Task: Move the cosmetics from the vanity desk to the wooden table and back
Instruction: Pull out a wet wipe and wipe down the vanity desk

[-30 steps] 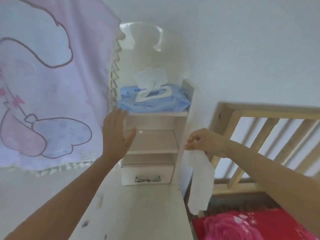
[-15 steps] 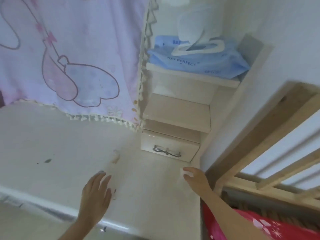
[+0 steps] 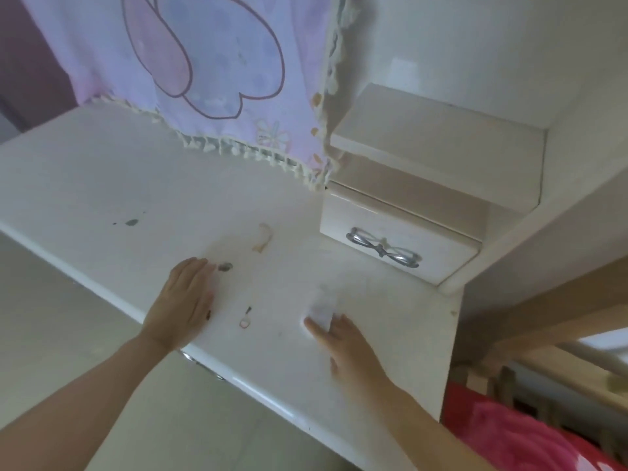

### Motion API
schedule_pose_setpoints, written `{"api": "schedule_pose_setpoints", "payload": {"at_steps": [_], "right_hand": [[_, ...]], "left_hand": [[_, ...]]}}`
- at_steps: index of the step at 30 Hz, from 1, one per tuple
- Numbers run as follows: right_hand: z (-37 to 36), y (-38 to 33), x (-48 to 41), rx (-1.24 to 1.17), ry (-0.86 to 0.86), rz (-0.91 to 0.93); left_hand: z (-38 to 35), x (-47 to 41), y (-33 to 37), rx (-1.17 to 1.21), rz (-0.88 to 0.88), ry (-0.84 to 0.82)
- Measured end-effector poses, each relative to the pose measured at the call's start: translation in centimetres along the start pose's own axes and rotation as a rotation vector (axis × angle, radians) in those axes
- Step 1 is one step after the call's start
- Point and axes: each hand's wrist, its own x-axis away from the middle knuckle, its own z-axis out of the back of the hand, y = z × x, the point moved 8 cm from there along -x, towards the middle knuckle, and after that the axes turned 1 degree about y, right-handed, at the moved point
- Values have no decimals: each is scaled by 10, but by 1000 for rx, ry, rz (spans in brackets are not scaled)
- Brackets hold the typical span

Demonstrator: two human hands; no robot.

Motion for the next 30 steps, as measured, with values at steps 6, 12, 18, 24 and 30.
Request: {"api": "schedule_pose_setpoints", "payload": {"at_steps": [6,12,18,24,30], "right_hand": [[-55,-118,16,-163,-108,333],[21,-2,-5,-436,242,-248],[14,65,-38,-181,76,-464],[-48,-99,-43,-238,-40,26],[-72,-152,-39,-518,-227,65]], "left_hand": [[-1,2,-3,17,30,-34],[2,2,-2,84,56,-7],[4,2,-2,130,21,35],[26,2,-19,173,18,90],[34,-6,-84,-126,-34,49]]}}
